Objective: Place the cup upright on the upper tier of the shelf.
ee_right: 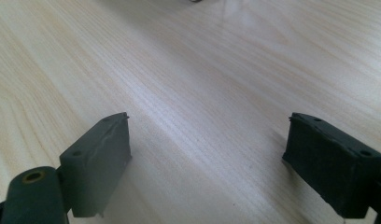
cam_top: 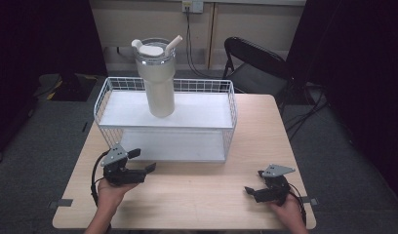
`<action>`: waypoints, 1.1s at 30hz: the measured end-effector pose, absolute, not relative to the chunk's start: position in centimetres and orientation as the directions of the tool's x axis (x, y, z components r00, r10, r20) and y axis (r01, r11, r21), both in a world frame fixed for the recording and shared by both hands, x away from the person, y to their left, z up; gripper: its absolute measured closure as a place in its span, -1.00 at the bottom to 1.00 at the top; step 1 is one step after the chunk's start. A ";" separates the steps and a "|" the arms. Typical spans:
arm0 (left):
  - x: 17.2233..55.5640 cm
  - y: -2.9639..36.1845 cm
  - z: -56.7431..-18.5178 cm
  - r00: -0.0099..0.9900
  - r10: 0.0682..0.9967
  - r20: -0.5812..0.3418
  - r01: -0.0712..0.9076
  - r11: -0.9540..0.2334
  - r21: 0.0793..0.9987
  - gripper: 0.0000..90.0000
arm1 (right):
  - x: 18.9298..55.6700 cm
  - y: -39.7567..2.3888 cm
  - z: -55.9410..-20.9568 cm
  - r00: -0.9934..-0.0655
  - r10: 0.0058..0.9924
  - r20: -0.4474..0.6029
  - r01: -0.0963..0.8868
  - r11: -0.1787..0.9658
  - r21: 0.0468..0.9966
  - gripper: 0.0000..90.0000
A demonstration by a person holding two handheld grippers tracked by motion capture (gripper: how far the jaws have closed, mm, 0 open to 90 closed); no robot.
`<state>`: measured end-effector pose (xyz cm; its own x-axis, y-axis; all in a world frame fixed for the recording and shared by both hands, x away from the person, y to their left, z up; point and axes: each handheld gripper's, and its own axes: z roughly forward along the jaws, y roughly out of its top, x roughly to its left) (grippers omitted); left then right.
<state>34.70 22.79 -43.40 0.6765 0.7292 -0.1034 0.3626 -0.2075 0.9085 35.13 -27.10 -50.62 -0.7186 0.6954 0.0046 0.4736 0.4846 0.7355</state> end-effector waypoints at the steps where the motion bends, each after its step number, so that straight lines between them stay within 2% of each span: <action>1: 34.7 22.8 -43.6 0.676 0.730 -0.103 0.364 -0.209 0.907 -0.61 | 35.1 -27.1 -50.6 -0.719 0.695 0.004 0.473 0.485 0.736 -0.70; 12: 34.3 23.2 -45.5 0.662 0.741 -0.117 0.397 -0.213 0.893 -0.60 | 35.1 -27.1 -50.6 -0.719 0.695 0.003 0.473 0.485 0.736 -0.70; 19: 34.1 23.5 -46.4 0.661 0.746 -0.075 0.403 -0.270 0.874 -0.59 | 35.1 -27.1 -50.6 -0.719 0.695 0.005 0.474 0.485 0.735 -0.70; 33: 33.4 24.5 -47.4 0.648 0.759 -0.055 0.457 -0.330 0.826 -0.58 | 35.1 -27.1 -50.6 -0.719 0.695 0.003 0.473 0.485 0.736 -0.70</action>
